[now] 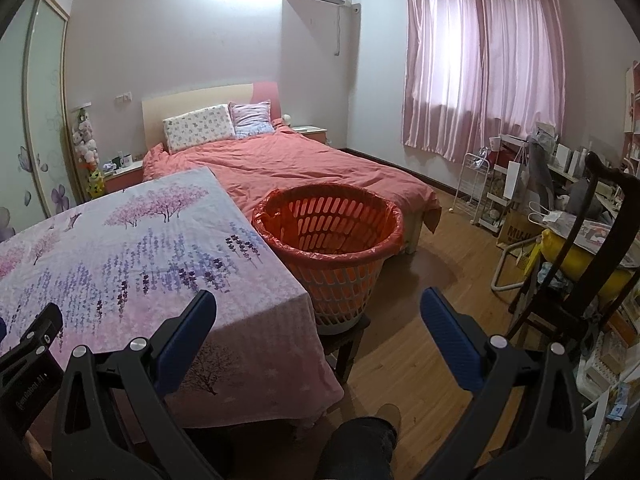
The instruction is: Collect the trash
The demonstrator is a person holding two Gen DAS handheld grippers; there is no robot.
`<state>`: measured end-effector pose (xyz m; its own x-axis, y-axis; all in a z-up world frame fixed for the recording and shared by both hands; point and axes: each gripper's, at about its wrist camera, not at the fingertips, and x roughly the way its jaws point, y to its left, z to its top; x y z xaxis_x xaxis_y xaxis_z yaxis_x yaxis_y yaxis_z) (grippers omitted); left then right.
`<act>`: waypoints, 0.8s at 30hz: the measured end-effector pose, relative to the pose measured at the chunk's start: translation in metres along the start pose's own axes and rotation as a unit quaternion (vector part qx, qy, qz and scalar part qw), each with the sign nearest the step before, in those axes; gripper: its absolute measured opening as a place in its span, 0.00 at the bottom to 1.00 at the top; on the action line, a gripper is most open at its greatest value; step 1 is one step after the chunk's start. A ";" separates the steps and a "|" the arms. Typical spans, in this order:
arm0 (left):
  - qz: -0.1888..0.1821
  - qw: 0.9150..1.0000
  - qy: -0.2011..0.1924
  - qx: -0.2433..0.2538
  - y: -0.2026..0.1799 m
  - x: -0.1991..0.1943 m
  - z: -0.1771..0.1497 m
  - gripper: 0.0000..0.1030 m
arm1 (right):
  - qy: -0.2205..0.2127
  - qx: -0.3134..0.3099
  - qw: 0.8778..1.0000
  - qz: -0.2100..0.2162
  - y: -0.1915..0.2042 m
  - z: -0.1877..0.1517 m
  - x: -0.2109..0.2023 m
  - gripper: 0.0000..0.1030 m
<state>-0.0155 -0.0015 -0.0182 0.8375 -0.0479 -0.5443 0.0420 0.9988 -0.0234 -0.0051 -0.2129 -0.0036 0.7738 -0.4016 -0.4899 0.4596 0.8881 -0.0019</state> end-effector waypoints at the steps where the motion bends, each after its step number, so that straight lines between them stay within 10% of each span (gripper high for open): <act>1: 0.000 1.000 -0.003 0.001 -0.001 -0.001 0.000 0.96 | -0.001 0.000 1.000 0.001 -0.001 0.001 0.000 0.98; 24: -0.016 1.000 -0.021 -0.002 -0.008 -0.008 0.013 0.96 | -0.008 0.009 1.000 0.002 -0.006 0.002 0.000 0.98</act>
<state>-0.0159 -0.0088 -0.0030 0.8580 -0.0800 -0.5074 0.0670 0.9968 -0.0440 -0.0072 -0.2183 -0.0013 0.7823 -0.4012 -0.4765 0.4641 0.8857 0.0162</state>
